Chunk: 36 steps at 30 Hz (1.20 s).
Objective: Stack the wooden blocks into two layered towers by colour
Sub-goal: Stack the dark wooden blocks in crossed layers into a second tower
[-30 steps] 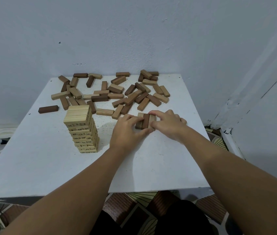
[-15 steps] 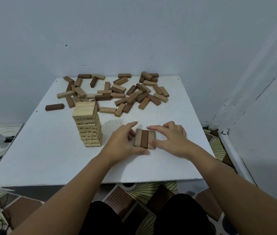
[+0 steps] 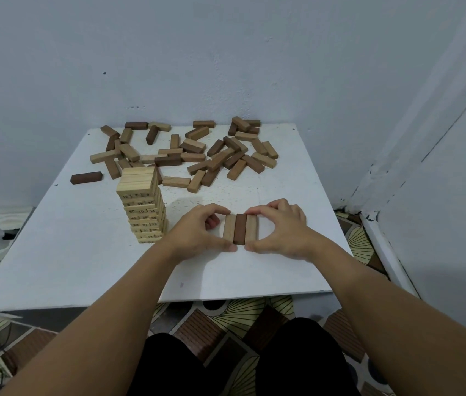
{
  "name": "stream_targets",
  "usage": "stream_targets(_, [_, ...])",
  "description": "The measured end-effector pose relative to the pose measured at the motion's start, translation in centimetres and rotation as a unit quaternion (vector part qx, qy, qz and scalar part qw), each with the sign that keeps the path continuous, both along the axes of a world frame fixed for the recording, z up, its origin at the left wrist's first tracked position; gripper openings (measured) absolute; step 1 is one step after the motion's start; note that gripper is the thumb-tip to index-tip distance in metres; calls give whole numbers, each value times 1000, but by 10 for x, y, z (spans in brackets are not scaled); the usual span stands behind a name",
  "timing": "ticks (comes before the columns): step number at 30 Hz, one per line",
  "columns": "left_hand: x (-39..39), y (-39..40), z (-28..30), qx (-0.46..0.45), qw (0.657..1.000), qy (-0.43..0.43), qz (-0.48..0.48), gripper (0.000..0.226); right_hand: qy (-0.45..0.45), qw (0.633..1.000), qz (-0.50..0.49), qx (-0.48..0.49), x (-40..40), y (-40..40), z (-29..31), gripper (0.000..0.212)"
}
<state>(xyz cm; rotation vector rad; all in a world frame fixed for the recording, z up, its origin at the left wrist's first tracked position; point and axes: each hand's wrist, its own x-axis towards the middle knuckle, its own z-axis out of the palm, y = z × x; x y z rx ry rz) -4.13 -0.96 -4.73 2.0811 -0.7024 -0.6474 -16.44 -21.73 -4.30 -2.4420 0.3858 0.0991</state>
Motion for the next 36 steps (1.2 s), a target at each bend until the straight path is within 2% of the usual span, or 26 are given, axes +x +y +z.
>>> stream_targets(5, [-3, -5, 3, 16, 1000, -15, -6, 82, -4, 1000, -1, -11, 0, 1, -3, 73])
stream_targets(13, [-4, -9, 4, 18, 1000, -9, -1, 76, -5, 1000, -3, 1, 0, 2, 0, 78])
stream_targets(17, [-5, -10, 6, 24, 1000, -10, -7, 82, -7, 1000, -7, 3, 2, 1, -1, 73])
stream_targets(25, [-7, -13, 6, 26, 1000, -13, 3, 71, 2, 1000, -11, 18, 1, 2, 1, 70])
stream_targets(36, [-6, -14, 5, 27, 1000, -16, 1, 71, 10, 1000, -8, 20, 2, 1, 2, 70])
